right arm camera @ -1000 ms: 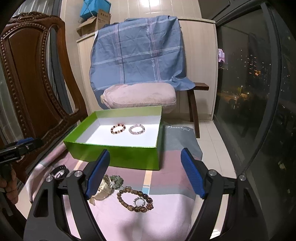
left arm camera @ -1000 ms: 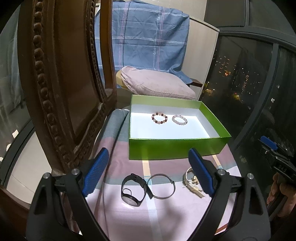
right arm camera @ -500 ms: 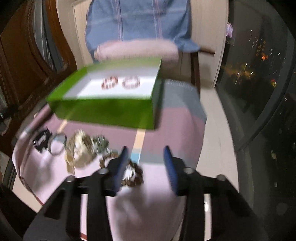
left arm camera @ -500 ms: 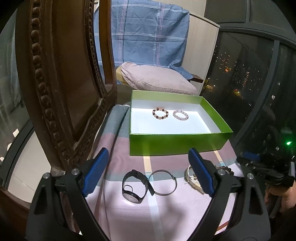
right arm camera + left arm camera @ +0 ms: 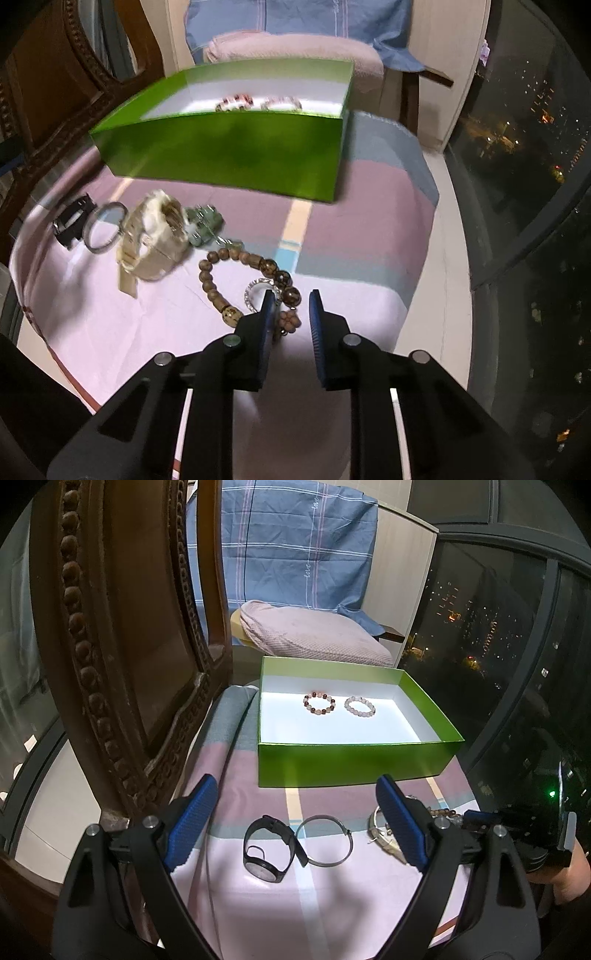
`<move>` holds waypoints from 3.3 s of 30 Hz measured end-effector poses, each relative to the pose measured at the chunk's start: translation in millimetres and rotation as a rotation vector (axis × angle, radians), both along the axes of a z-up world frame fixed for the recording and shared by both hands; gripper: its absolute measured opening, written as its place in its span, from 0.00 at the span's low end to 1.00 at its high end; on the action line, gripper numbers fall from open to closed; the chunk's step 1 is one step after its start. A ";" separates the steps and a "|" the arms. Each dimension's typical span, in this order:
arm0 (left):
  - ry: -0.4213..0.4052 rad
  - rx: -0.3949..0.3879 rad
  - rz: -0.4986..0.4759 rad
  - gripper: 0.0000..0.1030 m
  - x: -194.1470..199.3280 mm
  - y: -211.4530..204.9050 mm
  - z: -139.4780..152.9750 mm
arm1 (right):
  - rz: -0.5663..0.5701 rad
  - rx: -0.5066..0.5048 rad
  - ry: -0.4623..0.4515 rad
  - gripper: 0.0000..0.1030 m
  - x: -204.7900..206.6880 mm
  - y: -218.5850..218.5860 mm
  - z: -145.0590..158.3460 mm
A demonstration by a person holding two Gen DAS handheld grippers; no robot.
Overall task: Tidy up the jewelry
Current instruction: 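Move the right tool to the brown wooden bead bracelet and grasp it, then grasp the white watch with the left tool while the right tool lifts the brown bracelet, then lift the white watch with the left tool while the right tool holds the brown bracelet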
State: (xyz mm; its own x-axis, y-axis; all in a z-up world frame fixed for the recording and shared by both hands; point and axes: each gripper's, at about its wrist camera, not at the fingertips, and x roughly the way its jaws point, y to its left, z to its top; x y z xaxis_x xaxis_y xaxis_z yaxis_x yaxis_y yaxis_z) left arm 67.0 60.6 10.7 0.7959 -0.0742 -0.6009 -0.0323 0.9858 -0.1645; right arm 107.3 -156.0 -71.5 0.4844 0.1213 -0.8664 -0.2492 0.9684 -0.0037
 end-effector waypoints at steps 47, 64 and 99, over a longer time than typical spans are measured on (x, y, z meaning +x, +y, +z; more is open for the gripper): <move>0.194 0.068 -0.184 0.56 48.8 -88.3 -65.2 | 0.056 0.360 -0.357 0.11 -28.7 -17.3 95.7; -0.022 -0.005 -0.247 0.04 18.9 -81.6 -11.0 | 0.056 0.373 -0.389 0.11 -34.6 -22.0 97.8; -0.145 -0.024 -0.118 0.05 -20.4 -15.2 28.6 | 0.047 0.375 -0.494 0.11 -46.6 -18.2 109.0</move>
State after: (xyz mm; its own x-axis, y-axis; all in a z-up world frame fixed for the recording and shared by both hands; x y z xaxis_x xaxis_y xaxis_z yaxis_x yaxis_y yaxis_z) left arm 46.6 45.4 39.3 0.8590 -0.1852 -0.4772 0.1094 0.9772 -0.1822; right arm 60.7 -174.2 37.5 0.8039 0.4054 -0.4352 -0.3478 0.9140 0.2090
